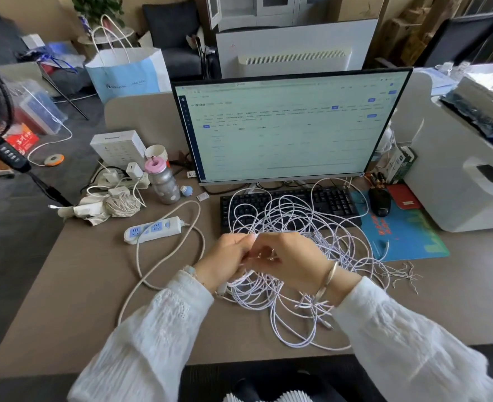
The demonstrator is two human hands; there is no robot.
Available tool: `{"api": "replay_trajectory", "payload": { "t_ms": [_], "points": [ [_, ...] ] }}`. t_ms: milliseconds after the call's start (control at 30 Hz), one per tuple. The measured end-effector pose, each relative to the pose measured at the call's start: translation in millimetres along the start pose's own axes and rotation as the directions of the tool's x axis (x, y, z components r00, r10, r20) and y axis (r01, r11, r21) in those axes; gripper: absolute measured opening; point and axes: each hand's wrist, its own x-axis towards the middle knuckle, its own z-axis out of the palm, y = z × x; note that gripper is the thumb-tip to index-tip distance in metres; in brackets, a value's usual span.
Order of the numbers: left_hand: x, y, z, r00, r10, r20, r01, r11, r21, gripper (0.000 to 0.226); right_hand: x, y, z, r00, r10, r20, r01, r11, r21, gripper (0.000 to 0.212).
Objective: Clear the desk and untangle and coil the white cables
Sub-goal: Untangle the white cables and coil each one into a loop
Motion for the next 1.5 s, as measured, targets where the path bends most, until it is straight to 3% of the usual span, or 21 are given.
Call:
{"api": "replay_trajectory", "payload": {
  "t_ms": [100,200,400,667,767,833,967,1033,1100,1133,1233,1333,1400,1500],
  "points": [
    [-1,4,-18,0.989,-0.133,0.068,0.143,0.975,-0.168,0.038,-5,17,-14,0.997,0.056,0.053,-0.067,0.967,0.244,0.009],
    [-1,5,-32,0.964,-0.21,0.163,0.246,0.938,-0.246,0.036,-11,33,-18,0.995,0.103,-0.004,-0.096,0.943,0.318,0.004],
    [-4,10,-23,0.948,-0.229,0.221,0.281,0.929,-0.241,0.036,4,19,-18,0.987,-0.051,-0.149,0.065,0.993,0.094,0.005],
    [-2,15,-8,0.926,-0.248,0.286,0.324,0.911,-0.256,0.019,28,-4,-18,0.985,-0.163,-0.057,0.156,0.981,-0.116,0.008],
    [1,16,-16,0.846,-0.278,0.454,0.47,0.792,-0.39,0.033,29,5,-16,0.985,-0.122,-0.122,0.122,0.993,-0.008,0.02],
    [-1,17,-21,0.791,-0.301,0.532,0.56,0.708,-0.431,0.034,27,13,-13,0.995,-0.069,-0.079,0.075,0.994,0.077,0.029],
    [-6,19,-21,0.712,-0.345,0.611,0.653,0.645,-0.397,0.037,23,25,-7,0.99,-0.06,0.126,0.023,0.962,0.271,0.015],
    [-4,12,-22,0.672,-0.34,0.658,0.7,0.581,-0.415,0.037,23,28,-4,0.99,-0.057,0.125,0.02,0.961,0.276,0.016],
    [-2,7,-23,0.623,-0.271,0.733,0.756,0.448,-0.477,0.037,23,31,-2,0.996,-0.058,0.069,0.035,0.954,0.298,0.018],
    [-2,6,-23,0.626,-0.258,0.736,0.757,0.427,-0.495,0.036,23,34,-2,0.998,-0.053,0.044,0.037,0.951,0.306,0.019],
    [-4,2,-23,0.732,-0.279,0.622,0.646,0.573,-0.504,0.036,21,40,-5,1.0,-0.016,0.0,0.016,0.961,0.277,0.017],
    [-6,1,-23,0.748,-0.202,0.632,0.612,0.577,-0.541,0.031,19,42,-6,1.0,0.0,0.005,-0.002,0.954,0.298,0.019],
    [-5,0,-26,0.764,-0.173,0.622,0.591,0.574,-0.567,0.028,18,41,-5,0.995,0.015,0.097,-0.052,0.916,0.398,0.024],
    [-3,-1,-30,0.774,-0.124,0.621,0.577,0.543,-0.61,0.026,14,46,-2,0.936,0.112,0.333,-0.27,0.837,0.476,0.034]
  ]
}}
